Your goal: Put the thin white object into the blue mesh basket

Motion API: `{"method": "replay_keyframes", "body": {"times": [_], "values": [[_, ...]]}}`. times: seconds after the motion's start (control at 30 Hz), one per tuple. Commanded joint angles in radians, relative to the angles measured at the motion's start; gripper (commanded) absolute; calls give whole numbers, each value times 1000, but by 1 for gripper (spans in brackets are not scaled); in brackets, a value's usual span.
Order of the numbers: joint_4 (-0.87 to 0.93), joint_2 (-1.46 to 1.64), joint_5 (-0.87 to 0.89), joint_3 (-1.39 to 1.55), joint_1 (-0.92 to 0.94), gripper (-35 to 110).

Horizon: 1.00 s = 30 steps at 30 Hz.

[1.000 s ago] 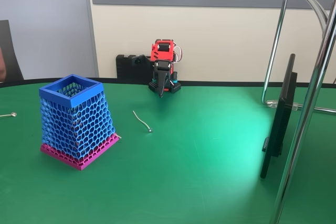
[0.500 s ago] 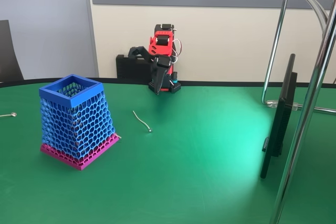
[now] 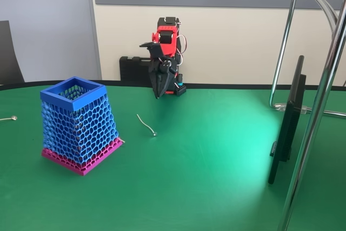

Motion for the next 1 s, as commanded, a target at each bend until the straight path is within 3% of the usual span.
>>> {"method": "replay_keyframes", "body": {"times": [0.0, 0.17, 0.47, 0.77, 0.9, 0.97], "values": [[123, -67, -152, -138, 20, 1], [225, -198, -373, -250, 49, 1], [222, -456, -548, -422, 69, 1], [348, -584, -463, -561, 44, 1], [383, -598, -558, -578, 44, 1], [390, -598, -518, -575, 48, 1]]}}
